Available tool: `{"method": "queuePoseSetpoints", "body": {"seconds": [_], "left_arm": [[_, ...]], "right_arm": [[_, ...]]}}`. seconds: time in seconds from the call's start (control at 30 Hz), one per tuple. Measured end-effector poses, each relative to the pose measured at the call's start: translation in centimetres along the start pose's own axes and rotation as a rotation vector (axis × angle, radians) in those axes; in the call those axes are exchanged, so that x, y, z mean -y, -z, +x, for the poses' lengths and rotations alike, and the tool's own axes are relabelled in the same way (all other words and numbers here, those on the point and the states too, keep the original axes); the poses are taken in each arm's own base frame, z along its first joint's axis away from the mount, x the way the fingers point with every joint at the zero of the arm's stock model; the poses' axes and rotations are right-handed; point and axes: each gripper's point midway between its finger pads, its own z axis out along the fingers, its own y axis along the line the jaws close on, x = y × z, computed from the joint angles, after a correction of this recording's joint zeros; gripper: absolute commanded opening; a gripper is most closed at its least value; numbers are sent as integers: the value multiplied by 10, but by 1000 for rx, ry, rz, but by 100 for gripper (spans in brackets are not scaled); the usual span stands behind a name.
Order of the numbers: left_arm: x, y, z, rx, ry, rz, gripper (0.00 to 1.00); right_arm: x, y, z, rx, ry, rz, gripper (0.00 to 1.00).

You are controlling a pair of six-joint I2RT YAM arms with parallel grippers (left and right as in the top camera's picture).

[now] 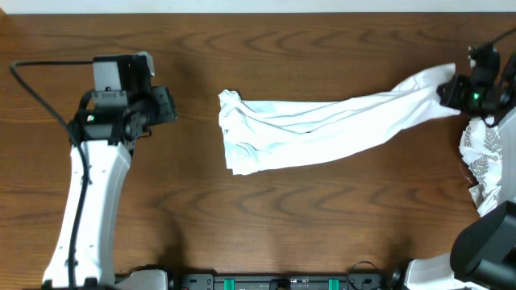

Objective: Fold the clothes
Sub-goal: 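Carry the right end of the strip leftward over the left half with the right gripper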

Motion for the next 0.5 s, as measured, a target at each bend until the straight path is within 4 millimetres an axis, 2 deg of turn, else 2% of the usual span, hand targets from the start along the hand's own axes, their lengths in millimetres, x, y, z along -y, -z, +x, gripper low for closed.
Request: {"method": "queuePoseSetpoints", "body": {"seconds": [0.13, 0.2, 0.37, 0.5], "left_arm": [[4, 20, -5, 50, 5, 13, 24], [7, 31, -8, 79, 7, 21, 24], [13, 59, -14, 154, 2, 39, 24], [16, 78, -16, 202, -5, 50, 24]], "right_arm": [[-55, 5, -18, 19, 110, -90, 1], [-96, 0, -17, 10, 187, -154, 1], [-191, -17, 18, -68, 365, -269, 1], [-242, -29, 49, -119, 476, -306, 1]]}}
